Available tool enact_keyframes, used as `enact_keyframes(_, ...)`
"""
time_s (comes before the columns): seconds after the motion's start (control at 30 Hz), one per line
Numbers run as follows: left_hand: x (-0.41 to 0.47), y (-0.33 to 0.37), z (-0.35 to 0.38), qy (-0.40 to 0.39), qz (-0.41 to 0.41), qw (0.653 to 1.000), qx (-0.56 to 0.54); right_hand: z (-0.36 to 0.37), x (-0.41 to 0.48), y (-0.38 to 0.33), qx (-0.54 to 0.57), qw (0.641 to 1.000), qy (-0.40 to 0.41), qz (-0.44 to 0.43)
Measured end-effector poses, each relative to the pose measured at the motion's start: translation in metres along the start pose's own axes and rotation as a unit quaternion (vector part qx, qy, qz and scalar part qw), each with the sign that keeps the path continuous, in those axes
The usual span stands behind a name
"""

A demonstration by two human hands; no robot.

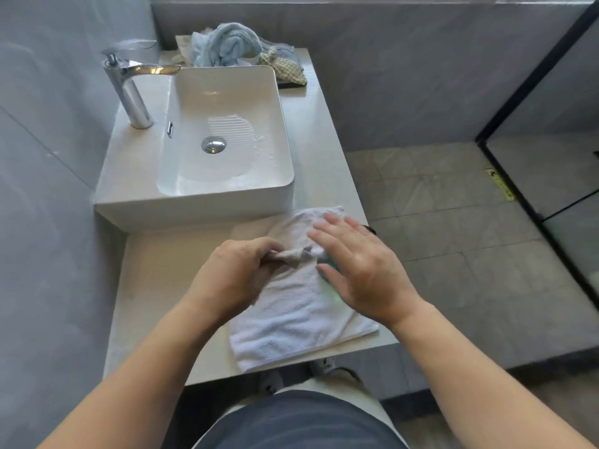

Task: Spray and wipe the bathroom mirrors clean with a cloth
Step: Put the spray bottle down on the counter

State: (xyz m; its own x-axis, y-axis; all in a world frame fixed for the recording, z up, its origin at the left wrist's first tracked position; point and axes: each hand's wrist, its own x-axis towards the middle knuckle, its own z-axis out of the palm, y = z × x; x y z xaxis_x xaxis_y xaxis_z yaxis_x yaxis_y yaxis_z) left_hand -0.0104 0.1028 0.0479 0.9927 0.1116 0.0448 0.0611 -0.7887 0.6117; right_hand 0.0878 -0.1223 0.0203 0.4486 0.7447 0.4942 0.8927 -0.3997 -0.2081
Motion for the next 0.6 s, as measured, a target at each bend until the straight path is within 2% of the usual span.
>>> enact_keyframes(0.07, 0.0, 0.006, 0.002, -0.024, -0.025, 0.997, -0.062, 0.007, 0.003, -0.011, 0.026, 0.999, -0.016, -0.016)
enact_keyframes(0.3, -0.005, 0.023, 0.001, -0.063, -0.109, 0.974, -0.188, 0.008, 0.002, -0.012, 0.127, 0.991, -0.035, 0.012)
enact_keyframes(0.43, -0.016, 0.017, -0.002, -0.124, -0.156, 0.939, -0.28, 0.0, -0.004, -0.015, 0.179, 0.973, -0.08, 0.12)
enact_keyframes(0.6, -0.031, 0.009, 0.011, -0.076, -0.141, 0.971, -0.178, 0.002, -0.014, -0.013, 0.215, 0.94, -0.158, 0.214)
